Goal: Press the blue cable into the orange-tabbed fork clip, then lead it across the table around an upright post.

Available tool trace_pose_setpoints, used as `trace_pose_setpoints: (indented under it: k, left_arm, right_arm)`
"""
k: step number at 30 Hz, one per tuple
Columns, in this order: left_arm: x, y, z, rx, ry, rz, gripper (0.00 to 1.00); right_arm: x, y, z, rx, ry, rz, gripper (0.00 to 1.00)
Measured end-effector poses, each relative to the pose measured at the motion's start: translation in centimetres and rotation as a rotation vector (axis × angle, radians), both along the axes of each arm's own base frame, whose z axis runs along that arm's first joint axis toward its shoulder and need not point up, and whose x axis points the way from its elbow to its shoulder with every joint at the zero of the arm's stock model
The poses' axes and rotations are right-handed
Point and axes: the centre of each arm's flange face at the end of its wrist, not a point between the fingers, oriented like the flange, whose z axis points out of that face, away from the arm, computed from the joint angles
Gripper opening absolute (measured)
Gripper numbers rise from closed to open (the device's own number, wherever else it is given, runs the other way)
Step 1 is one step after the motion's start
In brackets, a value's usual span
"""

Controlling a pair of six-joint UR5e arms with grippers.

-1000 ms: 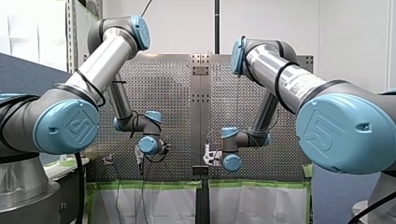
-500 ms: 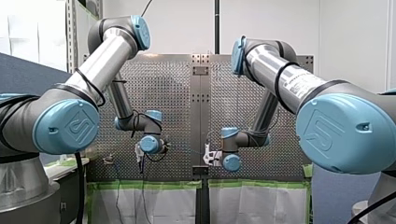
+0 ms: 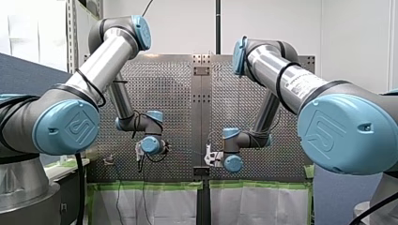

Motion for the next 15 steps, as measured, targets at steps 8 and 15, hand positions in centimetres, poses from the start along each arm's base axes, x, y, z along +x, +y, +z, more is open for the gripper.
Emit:
trace_pose_setpoints:
  k: [8,15]
  left_arm:
    - [-0.04,0.03,-0.02,0.001,0.003,0.004,0.00]
    - [-0.07,0.10,-0.04,0.005,0.005,0.010,0.00]
  right_arm:
    - [-0.04,0.00,-0.04,0.002,0.001,0.000,0.00]
    - [-0.03,0.02,-0.03,0.003,0.003,0.001,0.00]
